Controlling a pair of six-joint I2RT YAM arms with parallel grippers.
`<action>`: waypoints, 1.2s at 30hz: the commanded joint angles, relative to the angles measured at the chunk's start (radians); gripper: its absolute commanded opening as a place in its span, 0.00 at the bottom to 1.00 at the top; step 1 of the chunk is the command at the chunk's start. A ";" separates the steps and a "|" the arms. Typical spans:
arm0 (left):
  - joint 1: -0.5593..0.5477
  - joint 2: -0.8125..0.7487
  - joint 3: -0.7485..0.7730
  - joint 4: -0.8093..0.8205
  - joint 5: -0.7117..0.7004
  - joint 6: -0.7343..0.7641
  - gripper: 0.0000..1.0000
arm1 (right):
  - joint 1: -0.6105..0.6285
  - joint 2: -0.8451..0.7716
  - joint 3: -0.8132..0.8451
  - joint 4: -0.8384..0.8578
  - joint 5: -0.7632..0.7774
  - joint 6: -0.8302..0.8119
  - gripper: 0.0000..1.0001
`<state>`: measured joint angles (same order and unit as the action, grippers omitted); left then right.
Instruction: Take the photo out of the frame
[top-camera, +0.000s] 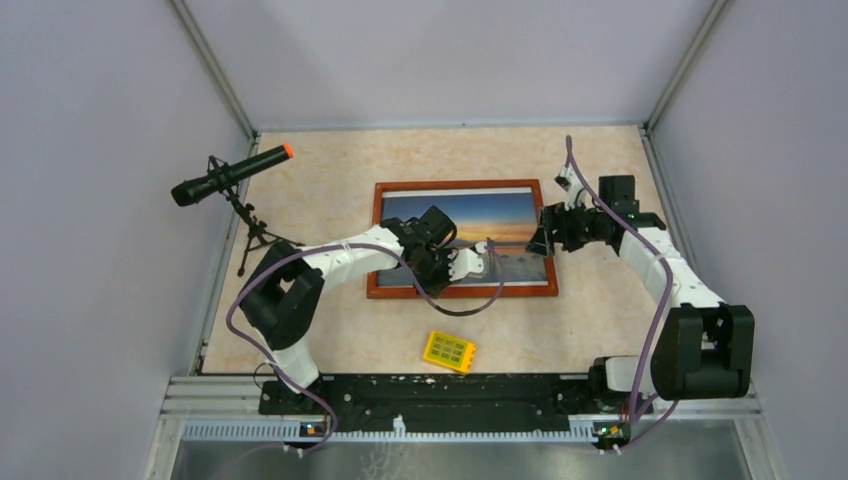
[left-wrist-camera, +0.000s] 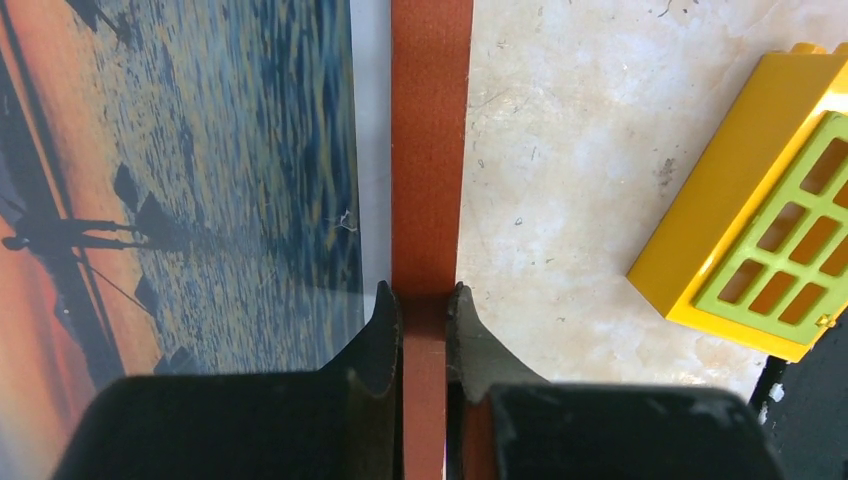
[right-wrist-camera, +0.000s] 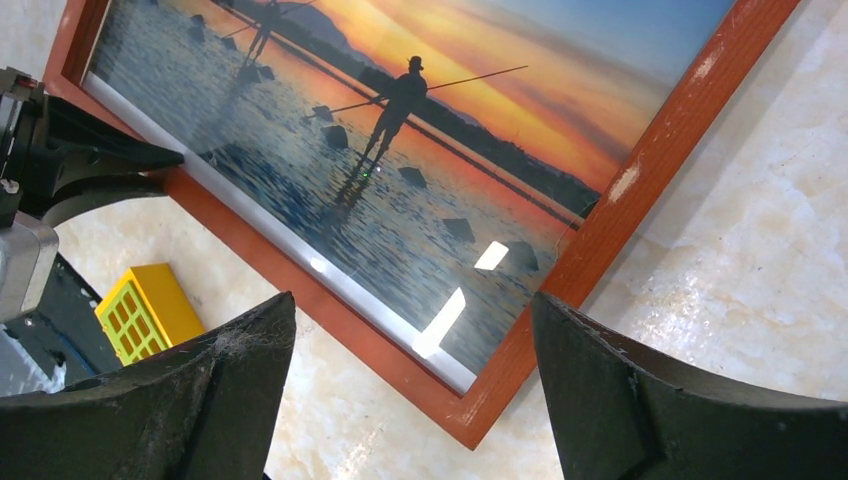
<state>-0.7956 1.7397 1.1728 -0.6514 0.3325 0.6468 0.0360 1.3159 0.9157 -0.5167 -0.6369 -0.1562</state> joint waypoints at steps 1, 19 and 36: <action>0.008 -0.004 -0.015 0.017 0.092 -0.010 0.00 | -0.017 -0.023 0.006 0.023 -0.031 -0.011 0.86; 0.016 -0.102 -0.066 0.130 0.064 -0.046 0.00 | 0.184 0.186 0.007 -0.025 -0.032 -0.032 0.52; 0.028 -0.119 0.000 0.084 0.097 -0.036 0.00 | 0.274 0.333 0.016 -0.016 0.212 -0.015 0.35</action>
<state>-0.7818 1.6760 1.1126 -0.5903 0.3649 0.6277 0.3073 1.6112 0.9257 -0.5312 -0.5205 -0.1596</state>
